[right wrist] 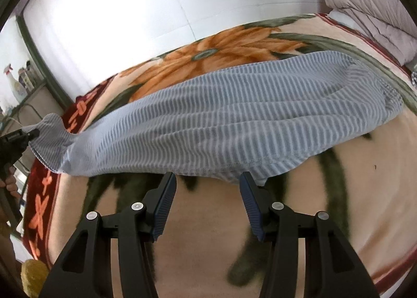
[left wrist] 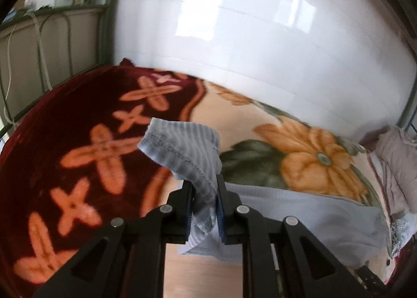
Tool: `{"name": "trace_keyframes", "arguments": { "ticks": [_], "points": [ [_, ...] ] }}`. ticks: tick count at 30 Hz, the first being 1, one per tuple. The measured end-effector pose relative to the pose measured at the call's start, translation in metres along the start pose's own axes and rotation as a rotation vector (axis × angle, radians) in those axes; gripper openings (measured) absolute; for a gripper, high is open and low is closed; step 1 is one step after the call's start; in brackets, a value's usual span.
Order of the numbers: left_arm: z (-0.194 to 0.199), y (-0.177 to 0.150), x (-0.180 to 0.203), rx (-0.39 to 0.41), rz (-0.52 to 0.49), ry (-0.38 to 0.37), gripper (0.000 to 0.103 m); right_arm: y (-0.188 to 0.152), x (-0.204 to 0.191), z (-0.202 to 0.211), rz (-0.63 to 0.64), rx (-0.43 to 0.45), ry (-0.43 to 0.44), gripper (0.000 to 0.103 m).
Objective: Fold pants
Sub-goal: 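Grasp the pants cuff end with the left gripper and lift it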
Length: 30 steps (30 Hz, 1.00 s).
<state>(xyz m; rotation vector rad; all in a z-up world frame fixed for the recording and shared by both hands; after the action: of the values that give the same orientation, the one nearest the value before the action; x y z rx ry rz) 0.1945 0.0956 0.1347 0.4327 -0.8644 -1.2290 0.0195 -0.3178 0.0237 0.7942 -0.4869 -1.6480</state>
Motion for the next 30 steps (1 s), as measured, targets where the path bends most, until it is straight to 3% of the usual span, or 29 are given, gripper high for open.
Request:
{"name": "trace_keyframes", "arguments": {
  "ticks": [8,17,30],
  "points": [
    [0.005,-0.019,0.086,-0.018,-0.079,-0.094,0.015,-0.003,0.01,0.004,-0.055,0.024,0.041,0.052],
    [-0.018,-0.073,0.172,-0.095,-0.154,-0.184,0.015,-0.002,0.022,0.007,-0.092,0.018,0.028,0.053],
    [-0.065,-0.145,0.214,-0.26,-0.231,-0.206,0.017,-0.006,0.034,0.0,-0.137,-0.024,0.049,0.055]
  ]
}}
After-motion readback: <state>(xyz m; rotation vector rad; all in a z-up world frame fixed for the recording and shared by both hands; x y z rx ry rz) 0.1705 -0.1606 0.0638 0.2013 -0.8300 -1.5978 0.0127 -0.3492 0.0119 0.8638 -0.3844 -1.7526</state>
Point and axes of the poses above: each gripper's, at about its wrist camera, not at the fingertips, and z roughly against the way its jaws point, x to its right, y to its top, the point moved 2 cm from there along -z, roughly the way its jaws point, and after that the axes turned 11 degrees about z, right-handed, at the moved point
